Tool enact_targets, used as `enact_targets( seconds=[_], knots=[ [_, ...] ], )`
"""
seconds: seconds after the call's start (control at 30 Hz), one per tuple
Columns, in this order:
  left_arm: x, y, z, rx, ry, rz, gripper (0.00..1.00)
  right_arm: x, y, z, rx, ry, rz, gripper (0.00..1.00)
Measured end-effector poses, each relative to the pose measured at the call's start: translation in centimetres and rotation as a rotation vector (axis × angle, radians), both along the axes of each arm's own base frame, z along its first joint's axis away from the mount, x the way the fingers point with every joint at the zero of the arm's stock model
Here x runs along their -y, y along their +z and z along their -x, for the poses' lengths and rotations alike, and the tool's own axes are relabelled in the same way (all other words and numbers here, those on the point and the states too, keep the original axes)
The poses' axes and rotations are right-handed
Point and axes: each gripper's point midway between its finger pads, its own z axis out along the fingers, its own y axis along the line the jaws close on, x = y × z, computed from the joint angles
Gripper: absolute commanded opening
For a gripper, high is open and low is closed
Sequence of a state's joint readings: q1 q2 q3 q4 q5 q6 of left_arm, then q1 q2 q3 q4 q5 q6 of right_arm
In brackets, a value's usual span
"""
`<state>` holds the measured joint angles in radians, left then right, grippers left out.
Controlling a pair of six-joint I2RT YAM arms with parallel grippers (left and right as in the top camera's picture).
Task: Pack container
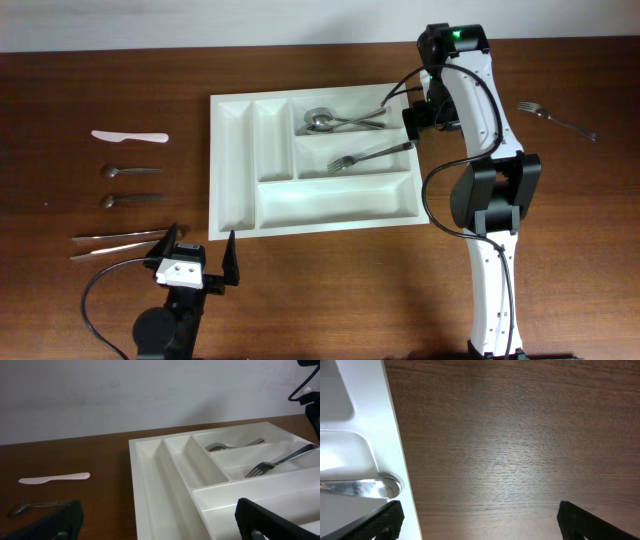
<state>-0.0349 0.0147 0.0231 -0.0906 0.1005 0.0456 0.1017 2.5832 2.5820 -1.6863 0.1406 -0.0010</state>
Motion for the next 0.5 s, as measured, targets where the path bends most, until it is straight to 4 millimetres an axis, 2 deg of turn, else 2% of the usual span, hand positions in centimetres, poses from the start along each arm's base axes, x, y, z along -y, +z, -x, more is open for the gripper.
enact_targets(
  seconds=[0.33, 0.5],
  knots=[
    [0.0, 0.0, 0.0, 0.000, 0.000, 0.000, 0.99, -0.1, -0.6, -1.0, 0.034, 0.012, -0.009, 0.99],
    [0.0, 0.0, 0.0, 0.000, 0.000, 0.000, 0.99, -0.2, -1.4, -0.6, 0.011, 0.022, -0.011, 0.99]
  ],
)
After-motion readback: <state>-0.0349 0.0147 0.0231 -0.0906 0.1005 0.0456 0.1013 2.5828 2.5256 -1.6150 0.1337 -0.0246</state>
